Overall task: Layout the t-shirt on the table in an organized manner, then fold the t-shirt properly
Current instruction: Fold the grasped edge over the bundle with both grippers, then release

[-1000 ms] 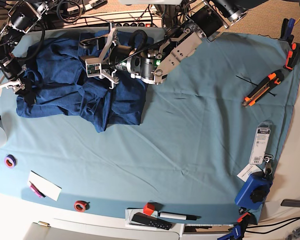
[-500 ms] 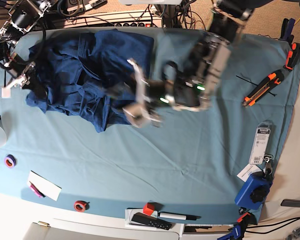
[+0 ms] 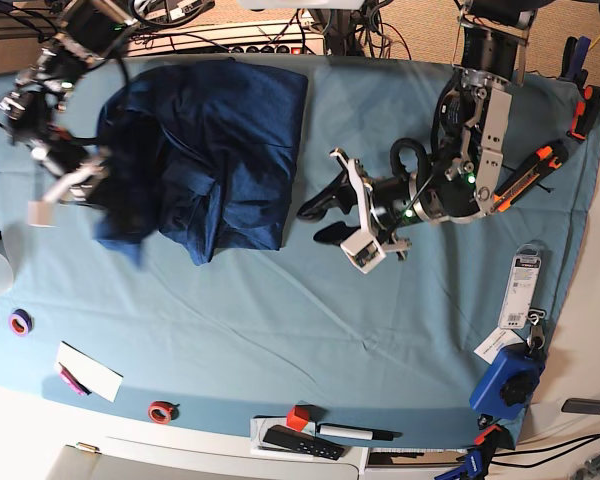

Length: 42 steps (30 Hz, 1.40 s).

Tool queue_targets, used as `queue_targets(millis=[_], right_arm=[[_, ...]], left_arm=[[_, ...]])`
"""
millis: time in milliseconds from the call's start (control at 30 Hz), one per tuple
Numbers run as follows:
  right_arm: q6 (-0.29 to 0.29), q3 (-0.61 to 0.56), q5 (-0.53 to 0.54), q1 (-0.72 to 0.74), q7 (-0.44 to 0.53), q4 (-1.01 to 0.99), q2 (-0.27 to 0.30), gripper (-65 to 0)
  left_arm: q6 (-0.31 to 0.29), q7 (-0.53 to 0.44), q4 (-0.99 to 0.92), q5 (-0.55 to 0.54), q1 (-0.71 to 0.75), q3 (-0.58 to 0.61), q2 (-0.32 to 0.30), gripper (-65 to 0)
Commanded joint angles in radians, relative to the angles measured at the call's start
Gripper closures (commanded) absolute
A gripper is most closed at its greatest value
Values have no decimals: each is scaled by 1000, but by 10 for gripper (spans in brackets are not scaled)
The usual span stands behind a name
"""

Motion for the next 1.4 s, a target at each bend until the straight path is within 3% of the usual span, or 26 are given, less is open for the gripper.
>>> queue_targets(millis=[0, 167, 333, 700, 900, 1100, 1167, 1300, 1367], right_arm=[[1, -30, 6, 6, 15, 22, -2, 0], [1, -189, -104, -2, 15, 22, -51, 0], [1, -283, -114, -2, 27, 22, -61, 0], [1, -315, -237, 6, 146, 22, -63, 0], [1, -331, -271, 6, 146, 22, -100, 0], [1, -420, -296, 6, 147, 22, -108, 0], [1, -443, -296, 6, 147, 22, -108, -46], [1, -451, -296, 6, 147, 22, -108, -238], [1, -451, -294, 6, 148, 22, -108, -262]], left_arm=[[-7, -27, 17, -19, -18, -4, 1, -264], [-7, -26, 17, -19, -18, -4, 1, -264], [-7, -26, 17, -19, -18, -4, 1, -264], [-7, -27, 17, -19, -18, -4, 1, -264], [-7, -27, 17, -19, -18, -4, 1, -264], [-7, -26, 17, -19, -18, -4, 1, -264], [-7, -26, 17, -19, -18, -4, 1, -264], [-7, -26, 17, -19, -18, -4, 1, -264], [-7, -26, 17, -19, -16, -4, 1, -264]])
